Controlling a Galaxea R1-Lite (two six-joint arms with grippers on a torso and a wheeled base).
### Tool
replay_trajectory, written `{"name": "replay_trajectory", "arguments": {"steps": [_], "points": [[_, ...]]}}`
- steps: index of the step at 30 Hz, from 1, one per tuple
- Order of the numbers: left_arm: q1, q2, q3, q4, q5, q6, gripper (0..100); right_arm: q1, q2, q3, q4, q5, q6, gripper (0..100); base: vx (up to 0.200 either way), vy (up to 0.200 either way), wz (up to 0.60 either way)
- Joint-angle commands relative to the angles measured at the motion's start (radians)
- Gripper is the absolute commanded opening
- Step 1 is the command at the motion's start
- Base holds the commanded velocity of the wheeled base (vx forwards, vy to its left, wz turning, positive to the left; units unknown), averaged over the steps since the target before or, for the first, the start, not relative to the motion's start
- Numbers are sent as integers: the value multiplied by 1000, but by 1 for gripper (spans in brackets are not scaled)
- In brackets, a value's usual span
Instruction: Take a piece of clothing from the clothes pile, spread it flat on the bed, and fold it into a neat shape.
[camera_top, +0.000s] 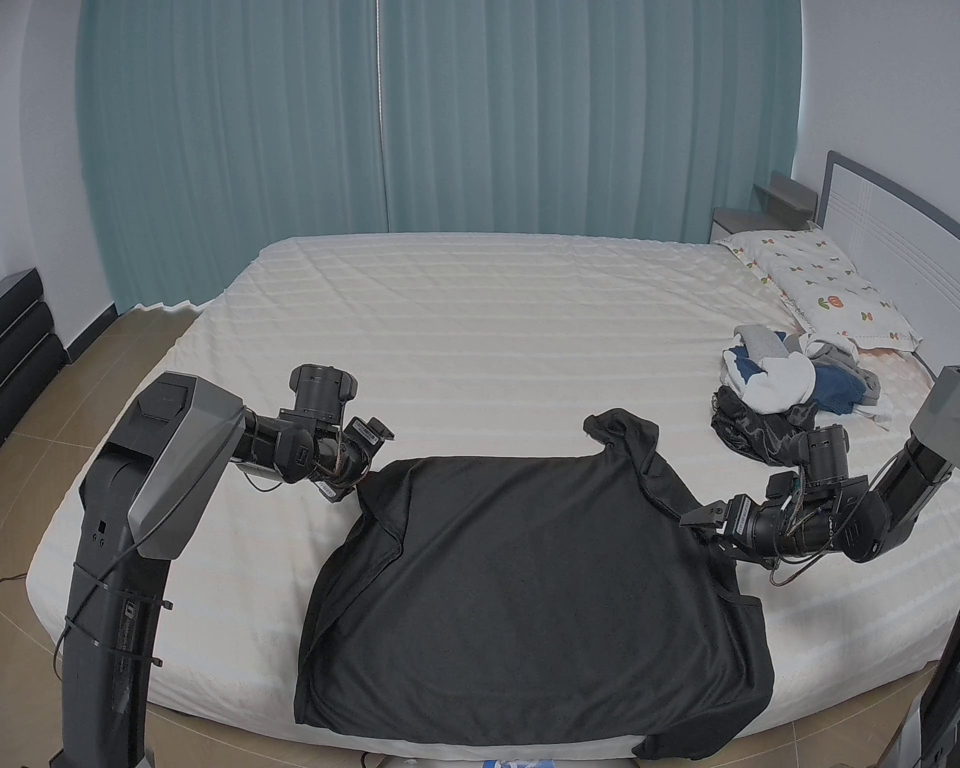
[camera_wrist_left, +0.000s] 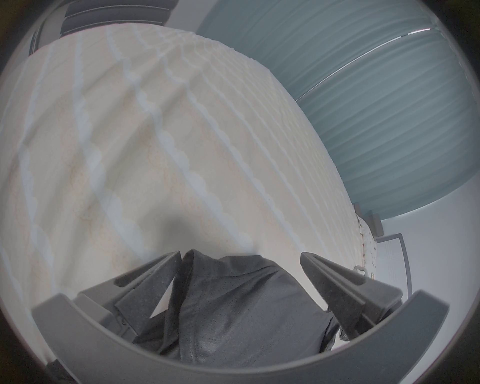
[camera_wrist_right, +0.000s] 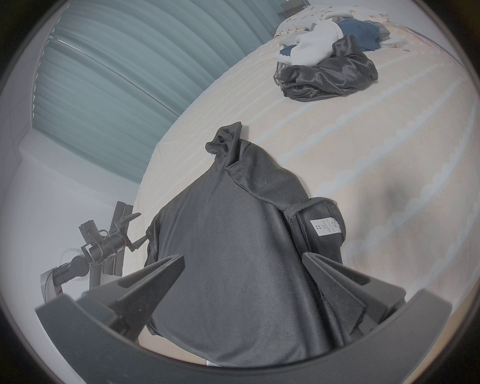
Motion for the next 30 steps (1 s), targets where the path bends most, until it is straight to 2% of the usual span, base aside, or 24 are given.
{"name": "replay_trajectory", "arguments": {"steps": [1, 9, 10, 17, 30], "points": [[1, 12, -3, -1, -7, -2, 100, -1, 4, -2, 0, 0, 1, 100, 0, 0, 0], [0, 47, -39, 4, -5, 0, 100, -3, 5, -3, 0, 1, 2, 100, 0, 0, 0], [1, 53, -48, 5, -4, 0, 0, -1, 5, -3, 0, 1, 1, 100, 0, 0, 0], [7, 55, -55, -3, 7, -18, 0, -10, 17, -6, -2, 1, 1, 100, 0, 0, 0], [73, 93, -123, -70, 50, -72, 0, -12, 25, 3, -58, 0, 2, 100, 0, 0, 0]]}}
